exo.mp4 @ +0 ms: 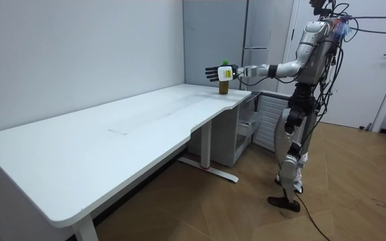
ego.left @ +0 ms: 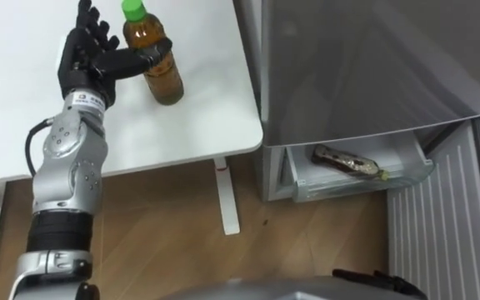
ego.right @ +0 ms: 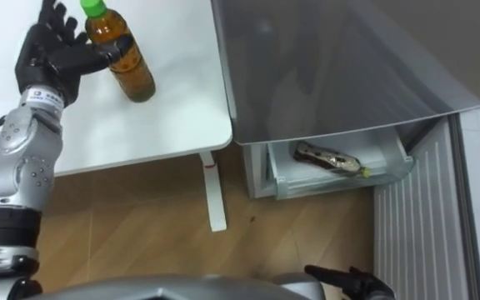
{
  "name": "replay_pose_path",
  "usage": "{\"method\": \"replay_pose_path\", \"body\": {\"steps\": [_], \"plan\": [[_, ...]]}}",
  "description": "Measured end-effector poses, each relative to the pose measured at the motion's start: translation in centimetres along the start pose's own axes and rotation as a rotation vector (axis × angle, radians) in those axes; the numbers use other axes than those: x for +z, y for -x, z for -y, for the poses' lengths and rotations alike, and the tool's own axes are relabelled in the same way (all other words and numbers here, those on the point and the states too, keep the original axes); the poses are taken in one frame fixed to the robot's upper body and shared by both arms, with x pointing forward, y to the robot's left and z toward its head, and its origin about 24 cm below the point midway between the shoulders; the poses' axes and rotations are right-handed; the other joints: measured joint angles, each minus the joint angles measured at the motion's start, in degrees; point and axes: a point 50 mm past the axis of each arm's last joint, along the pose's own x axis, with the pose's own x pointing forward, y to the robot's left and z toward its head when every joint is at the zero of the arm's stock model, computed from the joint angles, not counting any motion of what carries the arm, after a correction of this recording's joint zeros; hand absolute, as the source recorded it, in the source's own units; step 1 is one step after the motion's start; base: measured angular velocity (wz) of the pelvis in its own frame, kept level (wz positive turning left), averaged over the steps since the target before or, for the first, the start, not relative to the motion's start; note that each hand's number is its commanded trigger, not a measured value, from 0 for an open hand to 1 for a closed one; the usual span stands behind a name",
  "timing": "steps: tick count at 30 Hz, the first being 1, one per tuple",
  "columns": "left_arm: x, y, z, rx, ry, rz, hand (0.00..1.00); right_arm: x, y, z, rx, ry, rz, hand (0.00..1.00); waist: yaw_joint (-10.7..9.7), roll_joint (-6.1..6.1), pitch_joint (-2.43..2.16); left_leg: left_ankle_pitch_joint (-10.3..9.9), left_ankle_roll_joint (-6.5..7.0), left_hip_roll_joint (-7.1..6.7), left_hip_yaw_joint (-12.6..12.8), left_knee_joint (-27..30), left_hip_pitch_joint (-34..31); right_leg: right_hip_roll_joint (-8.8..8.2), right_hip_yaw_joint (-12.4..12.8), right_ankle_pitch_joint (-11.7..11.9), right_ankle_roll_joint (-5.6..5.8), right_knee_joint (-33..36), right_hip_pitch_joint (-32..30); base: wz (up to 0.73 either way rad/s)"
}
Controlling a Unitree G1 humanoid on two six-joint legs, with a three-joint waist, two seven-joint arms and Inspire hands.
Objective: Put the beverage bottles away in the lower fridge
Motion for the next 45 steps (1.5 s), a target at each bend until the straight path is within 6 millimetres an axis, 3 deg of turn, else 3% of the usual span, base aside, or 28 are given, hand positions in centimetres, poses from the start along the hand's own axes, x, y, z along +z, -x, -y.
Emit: {"method": "replay_pose_path", "body": {"steps": [17, 25, 26, 27, 28, 29, 45], "plan": [[1.3, -0.3, 0.0, -0.012, -0.020, 0.037, 0.00, -1.7, 0.3, 1.2, -0.069, 0.099, -0.092, 0.00, -0.62, -0.26, 0.06, 0.01, 0.00, -0.01, 0.39, 0.00, 0.05, 0.08, 1.05, 0.00, 0.00, 0.08, -0.31, -0.02], [1.6, -0.5, 0.2, -0.021, -0.024, 0.040, 0.00, -1.5, 0.2, 1.1, -0.073, 0.137, -0.115, 0.00, -0.41, -0.14, -0.03, 0.00, -0.01, 0.08, 0.40, -0.11, -0.11, 0.22, 1.23, 0.00, 0.00, 0.37, -0.41, 0.00], [1.6, -0.5, 0.2, -0.026, -0.025, 0.040, 0.04, -1.4, 0.2, 1.0, -0.071, 0.138, -0.115, 0.00, -0.41, -0.12, -0.04, 0.00, -0.01, 0.12, 0.42, -0.08, -0.12, 0.24, 1.26, 0.00, 0.00, 0.69, -0.61, 0.00], [1.6, -0.5, 0.2, -0.034, -0.025, 0.039, 0.22, -1.3, 0.2, 0.9, -0.068, 0.139, -0.113, 0.00, -0.42, -0.13, -0.05, 0.00, -0.01, 0.16, 0.42, -0.03, -0.11, 0.27, 1.26, 0.00, 0.00, 0.85, -0.71, 0.00], [1.6, -0.5, 0.3, -0.038, -0.025, 0.039, 0.87, -1.3, 0.2, 0.9, -0.067, 0.139, -0.112, 0.00, -0.42, -0.13, -0.05, 0.00, -0.01, 0.16, 0.42, 0.00, -0.10, 0.27, 1.27, 0.00, 0.00, 0.85, -0.72, 0.00], [1.6, -0.5, 0.3, -0.042, -0.026, 0.039, 1.00, -1.2, 0.2, 0.8, -0.065, 0.140, -0.109, 0.00, -0.45, -0.13, -0.05, 0.01, -0.01, 0.16, 0.42, 0.04, -0.04, 0.26, 1.28, 0.00, 0.00, 0.85, -0.75, 0.00], [1.3, -0.5, 0.2, -0.081, -0.051, -0.007, 1.00, -1.1, 0.2, 0.9, -0.063, 0.212, -0.123, 0.00, -0.86, -0.31, 0.00, 0.00, -0.03, 0.22, 0.39, 0.35, -0.42, 0.33, 1.34, 0.03, -0.06, 0.96, -1.12, 0.00]]}}
